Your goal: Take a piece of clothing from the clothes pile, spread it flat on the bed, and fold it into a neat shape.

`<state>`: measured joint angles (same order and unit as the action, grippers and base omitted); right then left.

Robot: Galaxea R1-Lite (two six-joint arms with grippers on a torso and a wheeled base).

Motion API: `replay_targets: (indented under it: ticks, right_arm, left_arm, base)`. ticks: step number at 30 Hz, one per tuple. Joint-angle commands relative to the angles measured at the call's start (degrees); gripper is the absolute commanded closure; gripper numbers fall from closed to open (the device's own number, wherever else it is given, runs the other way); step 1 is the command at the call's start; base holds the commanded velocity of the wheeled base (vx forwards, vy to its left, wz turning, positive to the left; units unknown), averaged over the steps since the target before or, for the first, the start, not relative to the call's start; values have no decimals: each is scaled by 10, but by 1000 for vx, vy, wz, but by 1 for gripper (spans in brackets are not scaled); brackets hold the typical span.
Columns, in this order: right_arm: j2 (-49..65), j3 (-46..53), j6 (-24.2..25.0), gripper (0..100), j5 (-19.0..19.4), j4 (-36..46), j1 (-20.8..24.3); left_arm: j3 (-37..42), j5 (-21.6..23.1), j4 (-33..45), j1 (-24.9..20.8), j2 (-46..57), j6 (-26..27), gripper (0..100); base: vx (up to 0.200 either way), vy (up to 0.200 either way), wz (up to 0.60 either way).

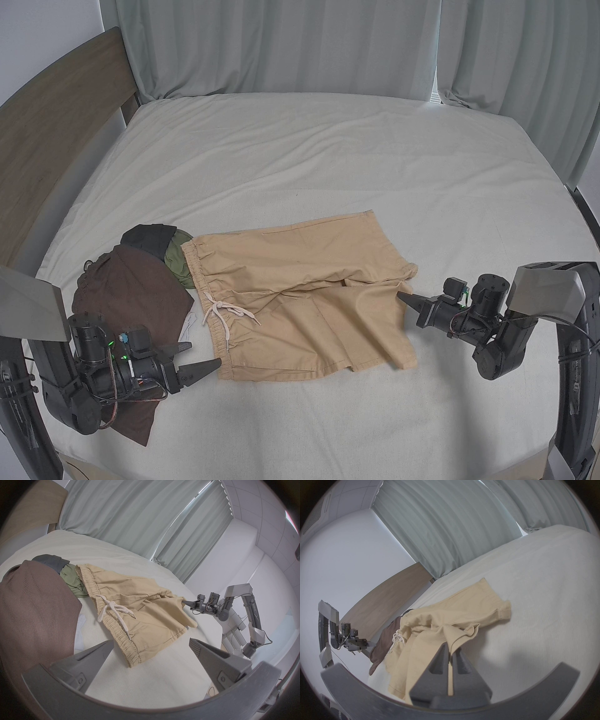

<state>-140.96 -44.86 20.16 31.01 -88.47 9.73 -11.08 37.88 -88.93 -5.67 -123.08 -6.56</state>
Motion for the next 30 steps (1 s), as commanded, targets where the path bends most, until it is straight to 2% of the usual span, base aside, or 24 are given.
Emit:
replay_targets:
  ticks: [1, 10, 23, 25, 26, 30]
  right_arm:
    - [-12, -15, 0, 100, -2, 0, 0]
    - [-32, -51, -2, 100, -28, -1, 0]
    - [-27, -51, -4, 100, -29, -1, 1]
    - [-27, -51, -16, 100, -29, -1, 0]
    - [-27, -51, -21, 0, -29, -1, 0]
    - [-20, -39, -26, 0, -32, -1, -1]
  left_arm:
    - [1, 0, 0, 0, -1, 0, 0]
    - [-1, 0, 0, 0, -10, 9, 0]
    - [1, 0, 0, -1, -12, 10, 0]
    - [1, 0, 0, -2, -18, 11, 0]
    - [1, 0, 0, -2, -20, 12, 0]
    - [1, 0, 0, -3, -31, 18, 0]
  base:
    - [0, 0, 0]
    - [0, 0, 0]
    - [0, 0, 0]
    - [0, 0, 0]
    - [0, 0, 0]
    - [0, 0, 0]
